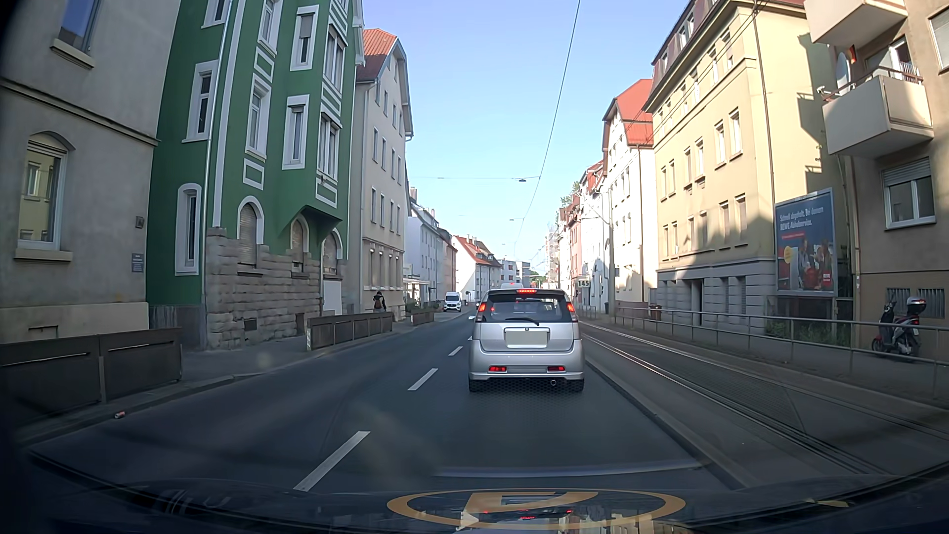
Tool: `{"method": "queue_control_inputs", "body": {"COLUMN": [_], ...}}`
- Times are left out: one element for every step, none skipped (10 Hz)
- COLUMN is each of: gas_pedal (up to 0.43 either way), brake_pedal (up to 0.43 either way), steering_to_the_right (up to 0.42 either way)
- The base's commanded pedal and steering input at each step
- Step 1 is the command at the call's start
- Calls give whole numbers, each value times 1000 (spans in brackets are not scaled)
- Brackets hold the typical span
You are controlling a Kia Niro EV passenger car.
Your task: Follow the waypoints while adhering to traffic rules and regulations
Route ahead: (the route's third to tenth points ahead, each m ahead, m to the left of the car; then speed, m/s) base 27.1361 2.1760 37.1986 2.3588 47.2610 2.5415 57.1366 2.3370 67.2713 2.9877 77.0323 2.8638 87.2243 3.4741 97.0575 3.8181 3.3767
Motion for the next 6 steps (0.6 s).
{"method": "queue_control_inputs", "body": {"gas_pedal": [0,0,0,0,0,0], "brake_pedal": [0,24,98,140,159,165], "steering_to_the_right": [4,4,4,4,4,4]}}
